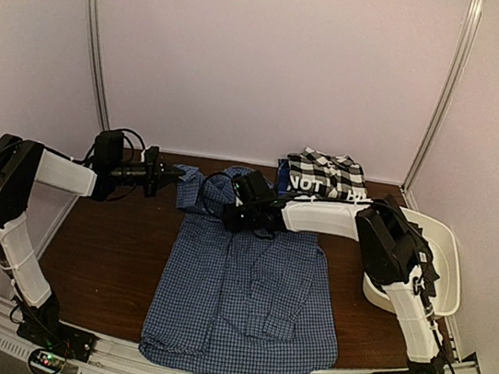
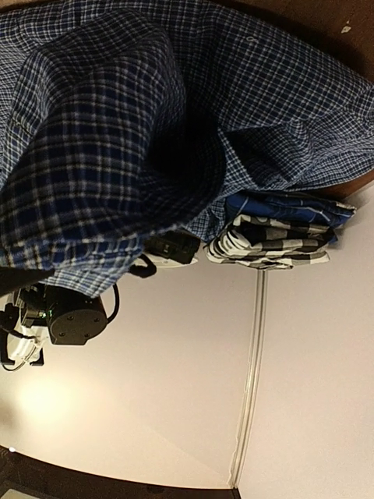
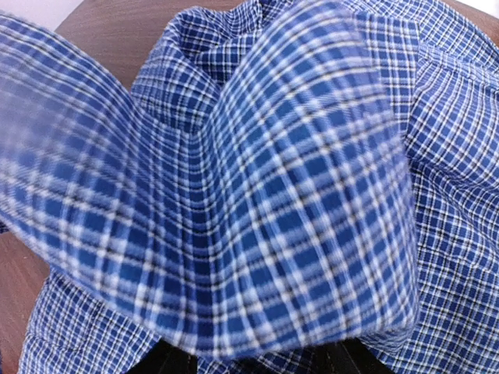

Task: Fold and stack the long sleeve shirts
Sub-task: Smooth out the 1/3-folded shirt at the center of the board.

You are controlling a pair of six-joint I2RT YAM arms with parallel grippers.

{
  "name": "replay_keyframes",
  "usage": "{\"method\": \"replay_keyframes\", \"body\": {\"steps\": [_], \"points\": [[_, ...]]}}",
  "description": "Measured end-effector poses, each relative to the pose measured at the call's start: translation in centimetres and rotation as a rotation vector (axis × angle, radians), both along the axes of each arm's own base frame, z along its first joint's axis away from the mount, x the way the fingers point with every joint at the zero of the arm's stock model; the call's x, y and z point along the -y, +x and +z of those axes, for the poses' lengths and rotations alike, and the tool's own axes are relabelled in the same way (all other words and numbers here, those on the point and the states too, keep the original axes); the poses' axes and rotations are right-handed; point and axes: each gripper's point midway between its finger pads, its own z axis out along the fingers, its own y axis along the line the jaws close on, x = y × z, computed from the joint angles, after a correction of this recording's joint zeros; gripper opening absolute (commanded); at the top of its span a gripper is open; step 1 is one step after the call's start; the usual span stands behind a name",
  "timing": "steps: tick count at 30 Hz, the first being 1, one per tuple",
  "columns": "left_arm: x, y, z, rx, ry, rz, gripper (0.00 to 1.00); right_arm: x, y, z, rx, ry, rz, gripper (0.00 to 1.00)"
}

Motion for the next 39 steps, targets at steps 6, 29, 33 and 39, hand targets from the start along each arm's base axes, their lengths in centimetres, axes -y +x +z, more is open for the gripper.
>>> {"method": "replay_keyframes", "body": {"steps": [6,29,33,39], "points": [[0.1,0.0,0.2,0.000,-0.002,-0.007,0.00,0.2,0.4,-1.6,-0.018,-0.049,-0.006,0.31],[3.1,-3.6,2.2,-0.019,0.025,-0.074,0.00,6.2,1.1,5.2,-0.020,0.161,-0.012,0.07],[4.1,-5.9,1.6,-0.065,0.016,-0.078,0.00,7.7,0.5,5.1,-0.044,0.186,0.001,0.16],[6.3,-8.1,0.8,-0.119,0.002,-0.093,0.00,9.1,-0.1,3.4,-0.083,0.184,0.008,0.36]]}}
